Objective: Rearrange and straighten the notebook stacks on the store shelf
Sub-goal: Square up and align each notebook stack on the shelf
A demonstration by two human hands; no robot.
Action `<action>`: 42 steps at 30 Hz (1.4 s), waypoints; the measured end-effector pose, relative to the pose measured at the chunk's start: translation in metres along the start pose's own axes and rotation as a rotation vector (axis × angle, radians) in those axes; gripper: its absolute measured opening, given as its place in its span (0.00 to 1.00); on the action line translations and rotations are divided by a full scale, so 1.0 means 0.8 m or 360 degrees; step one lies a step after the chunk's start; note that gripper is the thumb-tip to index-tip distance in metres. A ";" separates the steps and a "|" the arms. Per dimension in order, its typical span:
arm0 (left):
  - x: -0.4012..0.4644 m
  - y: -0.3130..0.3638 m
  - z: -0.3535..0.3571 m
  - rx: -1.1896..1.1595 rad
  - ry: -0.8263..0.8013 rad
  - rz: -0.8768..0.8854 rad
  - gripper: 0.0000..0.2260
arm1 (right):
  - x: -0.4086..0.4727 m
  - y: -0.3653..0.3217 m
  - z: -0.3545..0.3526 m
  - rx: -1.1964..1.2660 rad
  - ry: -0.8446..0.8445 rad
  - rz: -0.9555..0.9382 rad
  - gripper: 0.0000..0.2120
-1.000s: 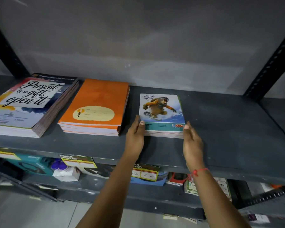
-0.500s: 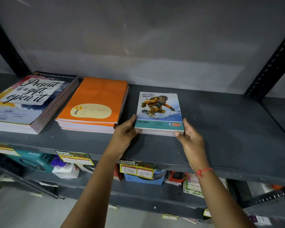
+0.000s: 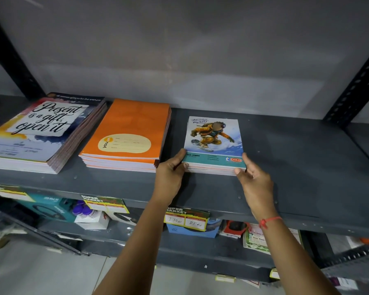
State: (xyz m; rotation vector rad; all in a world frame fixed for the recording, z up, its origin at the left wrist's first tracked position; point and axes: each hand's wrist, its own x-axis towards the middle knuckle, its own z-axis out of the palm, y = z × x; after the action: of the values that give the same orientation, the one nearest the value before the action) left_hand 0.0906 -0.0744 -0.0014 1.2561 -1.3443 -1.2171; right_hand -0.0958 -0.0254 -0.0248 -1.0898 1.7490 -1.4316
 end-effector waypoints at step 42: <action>0.038 -0.046 -0.269 -0.0142 0.0577 0.0162 0.15 | -0.082 -0.070 0.247 -0.0343 0.0311 -0.0425 0.17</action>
State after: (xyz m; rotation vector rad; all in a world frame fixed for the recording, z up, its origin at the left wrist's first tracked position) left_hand 0.3058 -0.1212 -0.0151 1.2579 -1.0635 -0.9159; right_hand 0.1161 -0.0628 -0.0157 -1.3795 1.9912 -1.5800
